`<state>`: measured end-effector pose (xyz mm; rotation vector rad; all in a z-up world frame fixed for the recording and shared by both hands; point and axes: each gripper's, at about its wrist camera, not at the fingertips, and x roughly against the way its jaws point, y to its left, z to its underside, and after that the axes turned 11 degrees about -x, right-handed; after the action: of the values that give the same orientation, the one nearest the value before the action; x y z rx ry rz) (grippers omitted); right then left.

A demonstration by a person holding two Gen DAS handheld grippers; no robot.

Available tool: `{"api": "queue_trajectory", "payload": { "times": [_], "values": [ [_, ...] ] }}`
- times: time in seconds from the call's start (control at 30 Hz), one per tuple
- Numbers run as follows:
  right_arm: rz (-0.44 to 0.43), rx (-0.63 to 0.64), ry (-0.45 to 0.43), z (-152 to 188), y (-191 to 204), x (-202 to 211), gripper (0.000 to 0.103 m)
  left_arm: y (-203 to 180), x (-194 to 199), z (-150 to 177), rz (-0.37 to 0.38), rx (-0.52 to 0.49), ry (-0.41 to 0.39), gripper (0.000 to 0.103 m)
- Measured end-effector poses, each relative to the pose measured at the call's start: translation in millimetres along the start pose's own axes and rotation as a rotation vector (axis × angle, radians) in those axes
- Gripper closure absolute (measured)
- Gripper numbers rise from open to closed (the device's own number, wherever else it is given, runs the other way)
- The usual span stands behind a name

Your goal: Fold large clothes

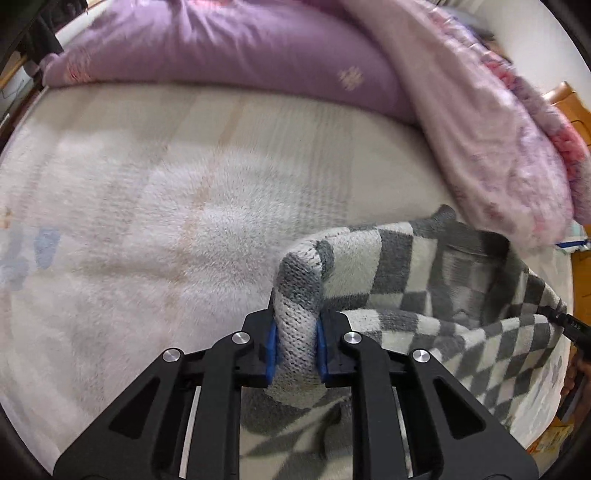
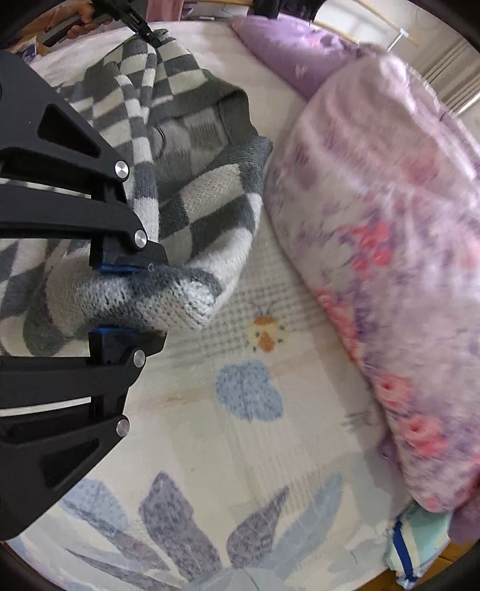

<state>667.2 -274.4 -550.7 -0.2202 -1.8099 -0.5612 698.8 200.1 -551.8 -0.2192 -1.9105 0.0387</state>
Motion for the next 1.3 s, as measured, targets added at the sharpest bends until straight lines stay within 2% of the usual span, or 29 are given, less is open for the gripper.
{"api": "queue_trajectory", "payload": {
  "times": [0.2,0.37,0.43,0.57,0.7,0.73,0.87,0.93,1.03,1.1,1.17,1.2,1.3],
  "values": [
    [-0.086,-0.005,-0.104,35.6,-19.0,86.9,0.086,-6.8,73.2,48.0,0.026,0.027,-0.088,0.088],
    [-0.147,-0.003,-0.119,87.7,-39.3,147.5,0.086,-11.8,134.6,125.2,0.031,0.037,-0.095,0.088],
    [-0.162,0.001,-0.113,119.4,-49.6,170.3,0.085,-15.4,151.0,157.8,0.039,0.047,-0.082,0.088],
    [-0.149,-0.008,-0.080,178.2,-77.2,200.2,0.085,-18.4,180.8,234.4,0.039,0.100,-0.062,0.088],
    [-0.122,-0.065,-0.010,239.2,-115.6,205.0,0.084,-11.6,186.1,306.8,0.045,0.162,-0.002,0.088],
    [-0.107,-0.068,0.002,251.9,-122.4,203.8,0.084,-10.2,182.1,330.3,0.036,0.174,0.036,0.088],
    [0.004,-0.065,0.111,310.0,-152.3,167.8,0.083,-7.3,157.2,400.1,0.020,0.197,0.164,0.087],
    [0.040,-0.060,0.169,333.9,-164.1,144.7,0.083,-9.3,146.1,419.5,0.019,0.187,0.181,0.086],
    [0.075,0.010,0.164,352.2,-164.8,128.6,0.082,-12.1,147.5,429.4,-0.001,0.161,0.141,0.083],
    [0.078,0.066,0.159,352.4,-157.7,137.0,0.079,-14.6,158.2,428.0,0.005,0.147,0.135,0.079],
    [0.099,0.121,0.165,352.4,-153.3,148.8,0.075,-17.1,170.7,427.6,-0.020,0.136,0.143,0.062],
    [0.120,0.141,0.175,353.2,-153.4,155.6,0.068,-16.3,179.6,429.3,-0.038,0.148,0.142,0.055],
    [0.127,0.154,0.196,356.4,-164.0,178.8,0.064,-10.8,201.1,441.4,-0.061,0.219,0.134,0.052]
  ]
}}
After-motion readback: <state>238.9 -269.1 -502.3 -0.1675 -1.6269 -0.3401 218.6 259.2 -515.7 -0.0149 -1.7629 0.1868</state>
